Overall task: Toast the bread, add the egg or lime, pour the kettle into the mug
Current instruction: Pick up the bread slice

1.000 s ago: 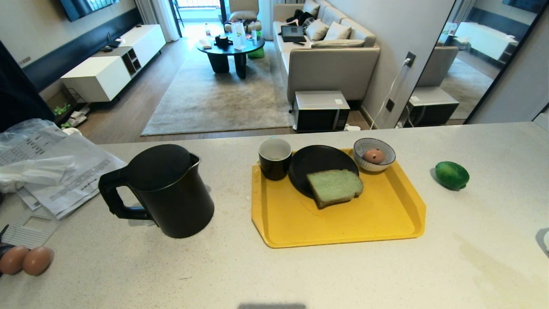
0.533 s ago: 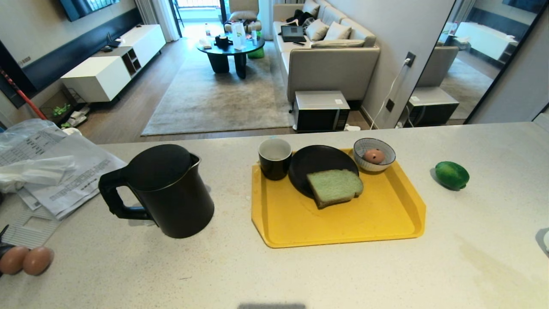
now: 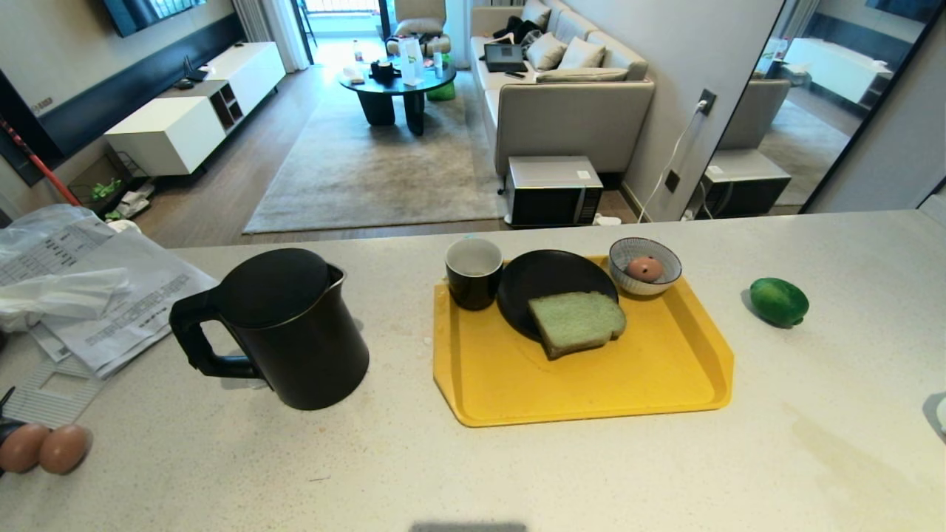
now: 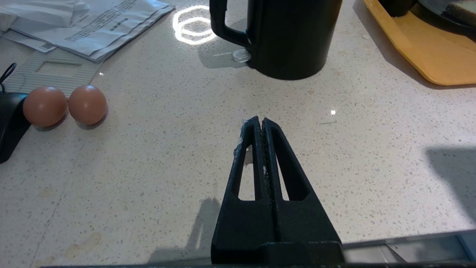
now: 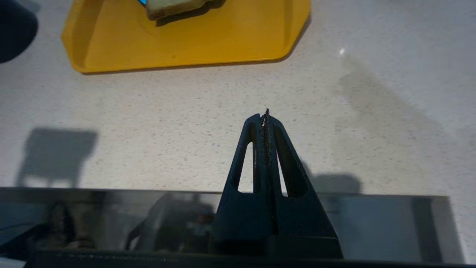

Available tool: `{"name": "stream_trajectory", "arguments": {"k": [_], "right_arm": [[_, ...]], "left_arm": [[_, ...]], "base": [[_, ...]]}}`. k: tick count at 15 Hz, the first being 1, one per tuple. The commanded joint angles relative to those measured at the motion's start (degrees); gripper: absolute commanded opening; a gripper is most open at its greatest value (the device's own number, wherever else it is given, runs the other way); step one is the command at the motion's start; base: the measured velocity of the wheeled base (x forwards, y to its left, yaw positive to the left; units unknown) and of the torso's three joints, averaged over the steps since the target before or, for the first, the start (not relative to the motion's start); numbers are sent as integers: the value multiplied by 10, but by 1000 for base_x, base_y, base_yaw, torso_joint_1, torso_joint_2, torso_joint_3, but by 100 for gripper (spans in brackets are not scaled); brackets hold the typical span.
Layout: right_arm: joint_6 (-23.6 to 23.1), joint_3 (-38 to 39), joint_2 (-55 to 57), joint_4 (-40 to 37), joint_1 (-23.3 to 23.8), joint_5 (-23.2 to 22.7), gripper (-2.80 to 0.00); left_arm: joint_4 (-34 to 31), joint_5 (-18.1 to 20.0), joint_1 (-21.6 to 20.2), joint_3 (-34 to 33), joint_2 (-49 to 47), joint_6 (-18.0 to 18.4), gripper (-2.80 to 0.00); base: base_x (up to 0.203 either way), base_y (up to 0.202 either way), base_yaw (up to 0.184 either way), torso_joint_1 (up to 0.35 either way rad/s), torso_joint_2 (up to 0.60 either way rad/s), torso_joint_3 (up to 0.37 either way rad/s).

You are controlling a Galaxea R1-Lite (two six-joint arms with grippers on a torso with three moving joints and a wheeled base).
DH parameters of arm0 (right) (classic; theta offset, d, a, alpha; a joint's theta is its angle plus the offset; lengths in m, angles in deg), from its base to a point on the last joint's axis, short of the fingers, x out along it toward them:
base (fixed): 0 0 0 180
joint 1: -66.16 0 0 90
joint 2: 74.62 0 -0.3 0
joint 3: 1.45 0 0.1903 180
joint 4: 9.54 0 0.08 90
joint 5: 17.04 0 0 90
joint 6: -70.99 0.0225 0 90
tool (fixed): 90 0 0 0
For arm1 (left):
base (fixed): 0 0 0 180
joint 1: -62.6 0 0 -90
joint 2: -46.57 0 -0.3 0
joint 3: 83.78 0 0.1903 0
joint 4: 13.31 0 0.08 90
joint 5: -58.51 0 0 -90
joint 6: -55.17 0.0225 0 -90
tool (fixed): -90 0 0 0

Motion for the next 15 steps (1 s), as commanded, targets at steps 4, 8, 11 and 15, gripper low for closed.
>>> {"name": "stream_trajectory", "arguments": {"k": [4,8,11,15], "right_arm": [[99,-83,236,18,0,-85,-280],[130,-117,364,141,0,-137,-280],[199,-163,438,165,1,-211,-280],[211,-199,499,184,1,-231,-280]], "left_arm": [[0,0,1,1,0,0,-280],[0,0,0,1,0,0,-280],[0,0,0,1,-1,0,-280],[-1,0,0,1,-7,0,-280]], "base": [[0,0,0,0,0,0],[0,0,0,0,0,0],[0,0,0,0,0,0],[0,0,0,0,0,0]]}}
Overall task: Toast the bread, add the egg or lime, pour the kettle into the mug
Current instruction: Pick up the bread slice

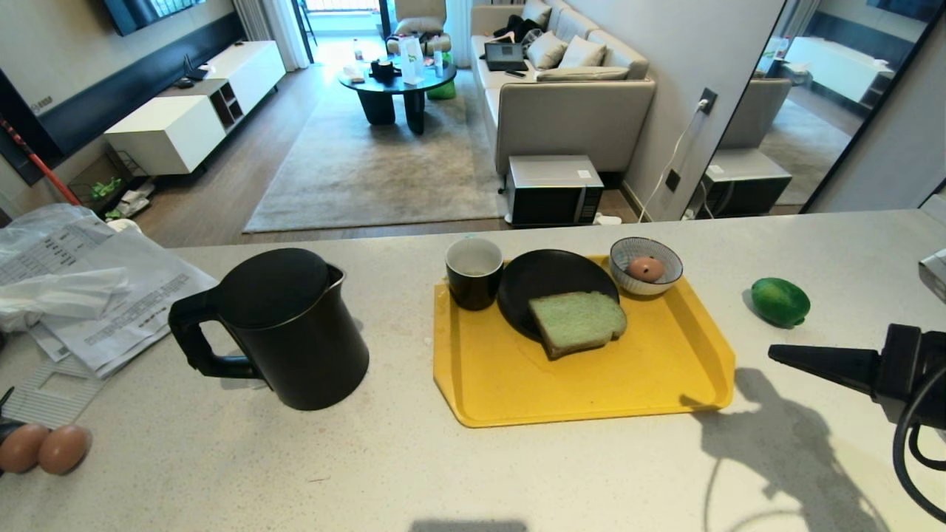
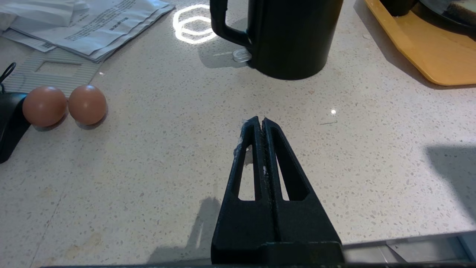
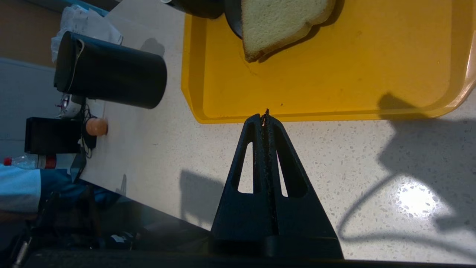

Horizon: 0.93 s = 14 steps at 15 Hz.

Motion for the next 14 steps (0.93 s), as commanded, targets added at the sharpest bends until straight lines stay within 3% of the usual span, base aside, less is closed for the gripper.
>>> {"name": "stream_trajectory", "arguments": {"k": [1,3,4,10,14], "right_arm": [[1,-7,38,2,2,-1,-280],[1,-11,61,2,6,8,-280],[1,-12,73,2,8,14,0],[17,-12,176,84,2,14,0],[72,-41,200,88,-46,15,0]], "left_arm": [[0,0,0,0,-5,0,-280],[0,0,0,0,-11,0,-280],[0,0,-1,0,-13,0,-280],[-1,0,-2,0,-14,0,-280],[0,0,0,0,-14,0,-280]], "base": [[0,0,0,0,0,0],[0,0,0,0,0,0],[0,0,0,0,0,0],[0,0,0,0,0,0],[0,0,0,0,0,0]]}}
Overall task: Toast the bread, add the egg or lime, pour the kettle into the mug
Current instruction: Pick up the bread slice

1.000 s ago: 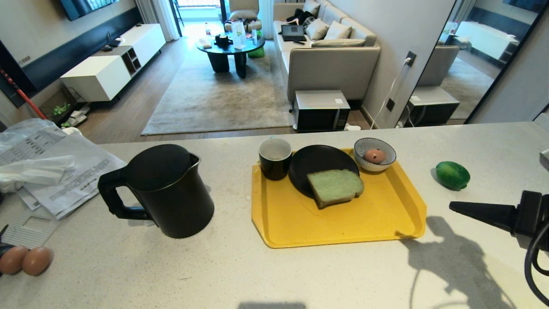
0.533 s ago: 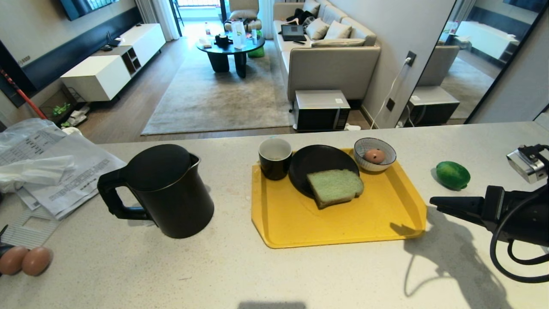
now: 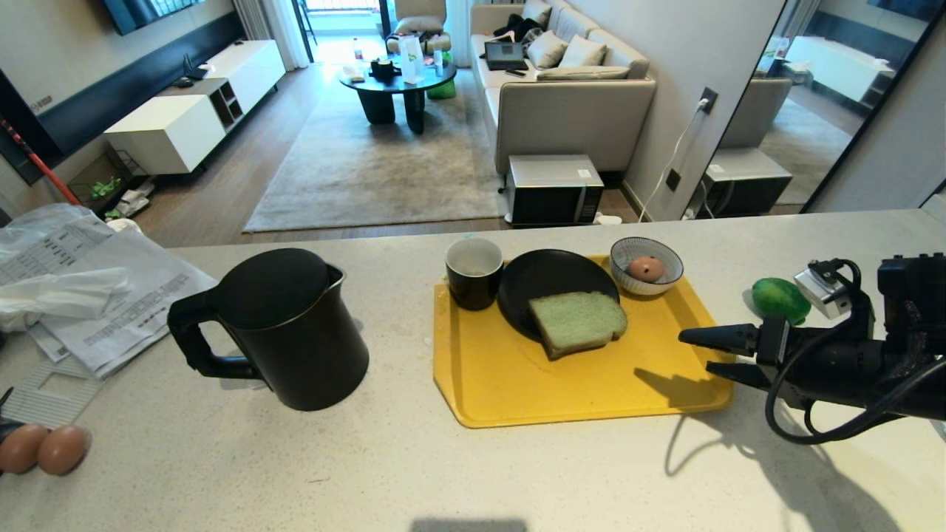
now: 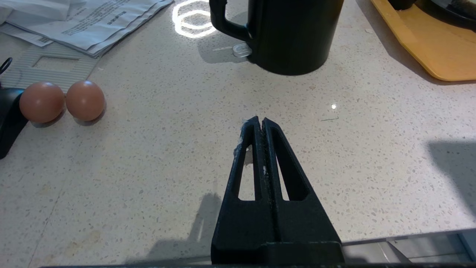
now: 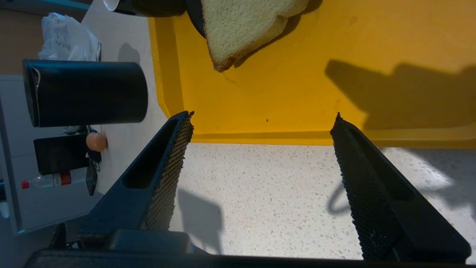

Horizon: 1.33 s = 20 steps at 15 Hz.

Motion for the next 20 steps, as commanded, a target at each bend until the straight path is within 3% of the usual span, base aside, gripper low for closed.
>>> {"name": "stream_trajectory", "arguments": {"k": [1,10,16,20], "right_arm": [[7,-11,17,1,-13,-2,0],[4,-63,56,-24,-17,4,0],[3,-180,117,-102,-24,47,0],[2,-177,142,-104,-26,50,0]], "left_arm": [[0,0,0,0,-1,0,-280],[0,0,0,0,5,1,-280],[2,0,0,0,16,1,-280],[4,0,0,-1,16,0,-280]], "base": [[0,0,0,0,0,0],[0,0,0,0,0,0],[0,0,0,0,0,0],[0,0,0,0,0,0]]}}
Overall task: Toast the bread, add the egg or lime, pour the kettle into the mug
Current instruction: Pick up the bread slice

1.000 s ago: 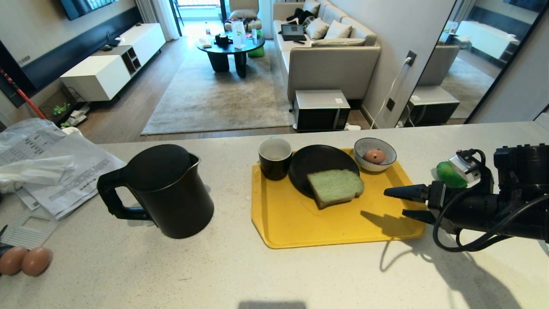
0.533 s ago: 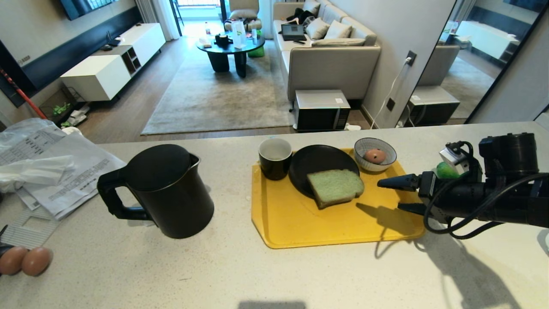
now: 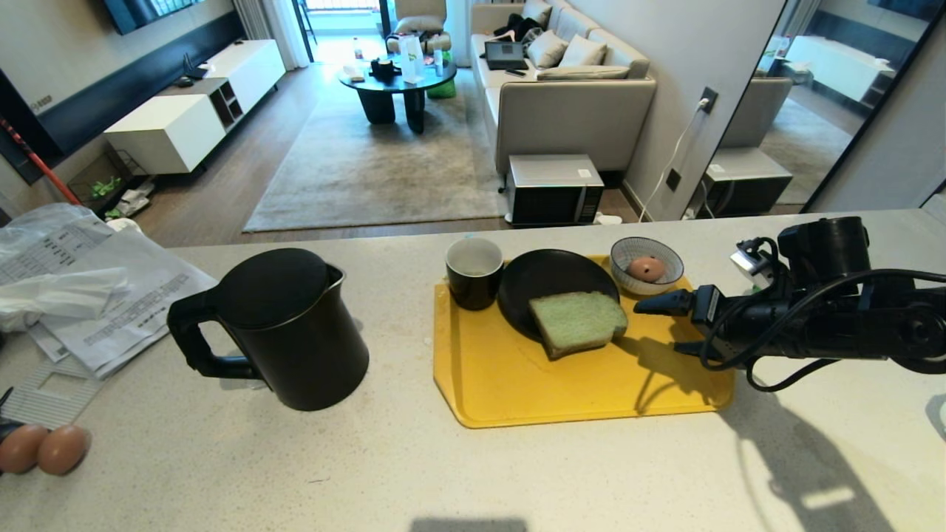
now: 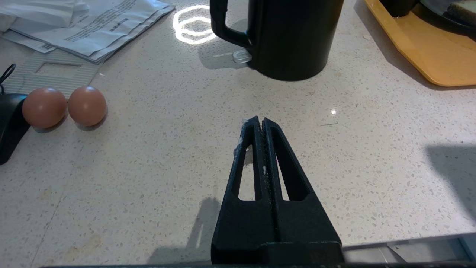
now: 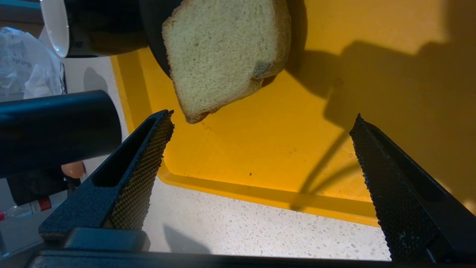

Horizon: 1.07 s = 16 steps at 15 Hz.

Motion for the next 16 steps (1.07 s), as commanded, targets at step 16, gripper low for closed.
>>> {"name": "stream_trajectory", "arguments": {"k": [16], "right_arm": [[4,-72,90,0,-27,-6,0]], "left_arm": [[1,0,0,0,1,0,-280]], "base": [[0,0,0,0,0,0]]}}
